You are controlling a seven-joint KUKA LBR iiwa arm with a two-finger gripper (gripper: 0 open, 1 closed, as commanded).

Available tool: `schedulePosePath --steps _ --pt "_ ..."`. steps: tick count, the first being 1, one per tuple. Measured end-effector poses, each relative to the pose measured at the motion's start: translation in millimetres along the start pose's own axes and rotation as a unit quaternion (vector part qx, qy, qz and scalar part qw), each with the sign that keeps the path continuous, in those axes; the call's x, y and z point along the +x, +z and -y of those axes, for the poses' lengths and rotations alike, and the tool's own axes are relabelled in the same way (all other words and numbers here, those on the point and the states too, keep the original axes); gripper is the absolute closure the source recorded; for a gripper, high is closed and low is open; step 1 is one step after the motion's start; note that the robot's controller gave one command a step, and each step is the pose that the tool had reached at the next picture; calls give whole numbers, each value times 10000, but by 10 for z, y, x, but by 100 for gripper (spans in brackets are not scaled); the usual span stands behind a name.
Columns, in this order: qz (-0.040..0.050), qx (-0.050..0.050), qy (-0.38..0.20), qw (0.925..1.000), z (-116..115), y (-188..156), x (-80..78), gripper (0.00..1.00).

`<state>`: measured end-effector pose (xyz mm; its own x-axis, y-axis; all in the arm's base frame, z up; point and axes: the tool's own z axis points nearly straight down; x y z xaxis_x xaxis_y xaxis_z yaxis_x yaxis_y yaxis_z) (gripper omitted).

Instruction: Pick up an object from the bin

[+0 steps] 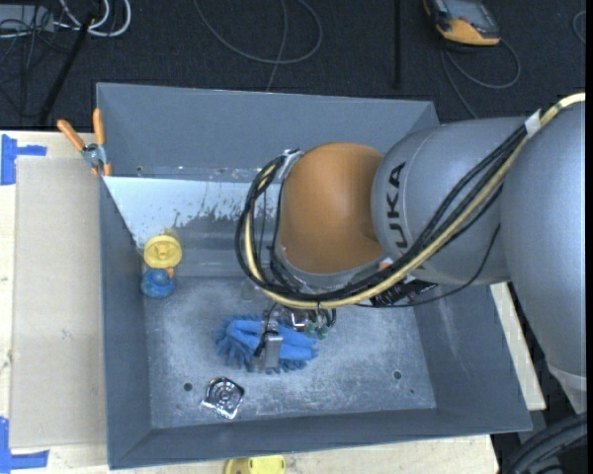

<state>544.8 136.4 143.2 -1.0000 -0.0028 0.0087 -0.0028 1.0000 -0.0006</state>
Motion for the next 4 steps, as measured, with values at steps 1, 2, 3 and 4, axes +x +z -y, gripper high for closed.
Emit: schedulePosePath --steps 1,2,3,4 --pt "36 -5 28 10000 12 -45 -20 100" --pt "36 -5 31 10000 13 -45 -20 0" --pt "36 -5 34 10000 13 -45 -20 0" --pt "37 -3 -163 9999 343 718 391 100"
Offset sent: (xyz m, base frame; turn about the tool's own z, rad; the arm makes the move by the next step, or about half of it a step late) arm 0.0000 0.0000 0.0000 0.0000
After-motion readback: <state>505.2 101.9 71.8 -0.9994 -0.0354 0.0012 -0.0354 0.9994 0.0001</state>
